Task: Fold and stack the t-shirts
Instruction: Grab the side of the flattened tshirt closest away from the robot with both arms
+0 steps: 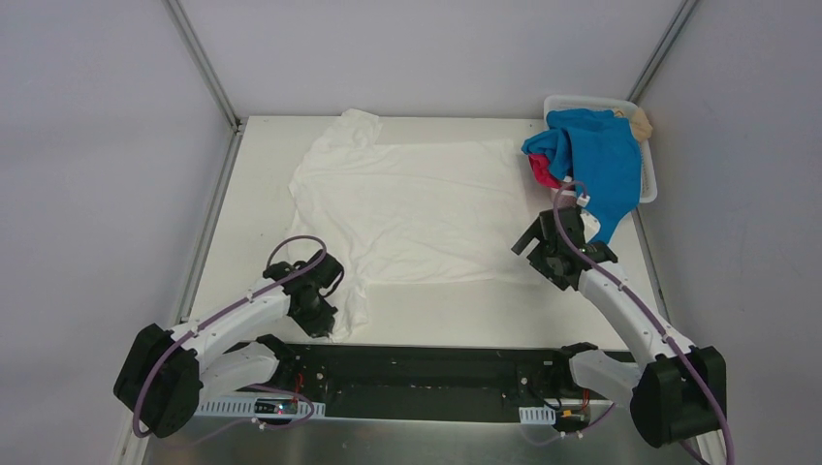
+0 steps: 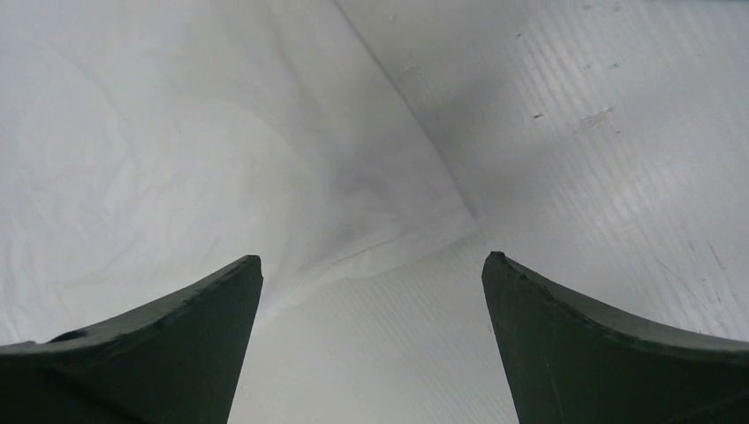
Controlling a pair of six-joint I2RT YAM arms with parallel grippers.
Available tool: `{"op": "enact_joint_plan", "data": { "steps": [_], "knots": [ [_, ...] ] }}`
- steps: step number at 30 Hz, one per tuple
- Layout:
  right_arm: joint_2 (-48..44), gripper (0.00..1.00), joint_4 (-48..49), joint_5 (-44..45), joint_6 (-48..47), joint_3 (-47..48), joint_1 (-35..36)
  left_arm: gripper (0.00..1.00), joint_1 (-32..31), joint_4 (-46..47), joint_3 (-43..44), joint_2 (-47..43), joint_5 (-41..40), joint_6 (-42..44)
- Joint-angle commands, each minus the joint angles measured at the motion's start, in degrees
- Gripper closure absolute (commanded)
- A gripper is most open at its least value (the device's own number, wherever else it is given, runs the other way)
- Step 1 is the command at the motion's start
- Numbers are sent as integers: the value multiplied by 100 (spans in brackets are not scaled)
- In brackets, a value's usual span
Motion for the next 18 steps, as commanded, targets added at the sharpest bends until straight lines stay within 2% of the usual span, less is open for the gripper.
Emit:
{"op": "enact_joint_plan", "data": {
  "steps": [1,4,8,15,18],
  "knots": [
    [-290,1,-714,453,328,131,-203,100,-54,253,-69,-356,-306,113],
    [-273,1,-876,462,446,-30,-278,100,-54,45,18,-727,-608,88],
    [-57,1,-533,388,589,-329,-330,100,-54,-20,10,-1181,-795,219],
    [485,22,532,314,772,-615,-336,100,-54,-16,17,-1460,-709,432],
    [623,30,663,336,825,-684,-337,100,-56,-17,57,-1472,-702,532]
  ]
}}
